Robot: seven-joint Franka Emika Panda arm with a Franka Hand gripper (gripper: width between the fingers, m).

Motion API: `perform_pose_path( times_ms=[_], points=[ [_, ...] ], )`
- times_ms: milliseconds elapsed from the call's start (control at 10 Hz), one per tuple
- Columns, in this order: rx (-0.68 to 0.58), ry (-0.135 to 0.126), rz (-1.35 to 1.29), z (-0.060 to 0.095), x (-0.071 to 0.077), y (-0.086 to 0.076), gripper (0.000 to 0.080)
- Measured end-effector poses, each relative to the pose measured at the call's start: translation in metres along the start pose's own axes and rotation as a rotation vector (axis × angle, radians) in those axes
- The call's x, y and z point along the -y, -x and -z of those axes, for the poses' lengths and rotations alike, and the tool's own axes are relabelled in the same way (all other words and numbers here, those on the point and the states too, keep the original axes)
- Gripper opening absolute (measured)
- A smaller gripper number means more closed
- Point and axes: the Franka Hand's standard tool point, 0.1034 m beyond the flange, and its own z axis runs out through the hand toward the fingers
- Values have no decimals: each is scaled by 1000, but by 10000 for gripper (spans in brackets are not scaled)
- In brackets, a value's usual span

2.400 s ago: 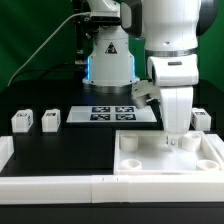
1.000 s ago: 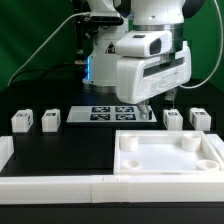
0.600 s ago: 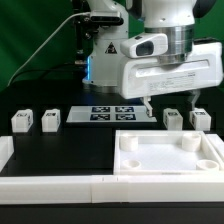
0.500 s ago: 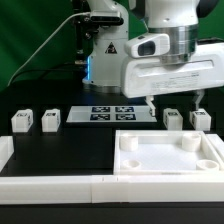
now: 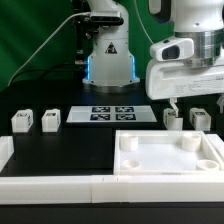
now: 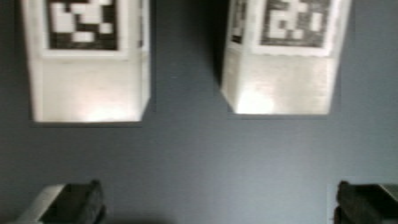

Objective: Assemble one leg

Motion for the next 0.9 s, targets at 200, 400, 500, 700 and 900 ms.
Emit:
perform_pose_path(
  times_ms=[200,400,500,700,900],
  points=[
    [18,4,10,-1,-2,2,649],
    [35,6,10,0,-2,0,649],
    [79,13,8,-1,-3,5,649],
    [284,38,-20,-1,3,16,649],
    [453,54,-23,1,14,17,649]
  ],
)
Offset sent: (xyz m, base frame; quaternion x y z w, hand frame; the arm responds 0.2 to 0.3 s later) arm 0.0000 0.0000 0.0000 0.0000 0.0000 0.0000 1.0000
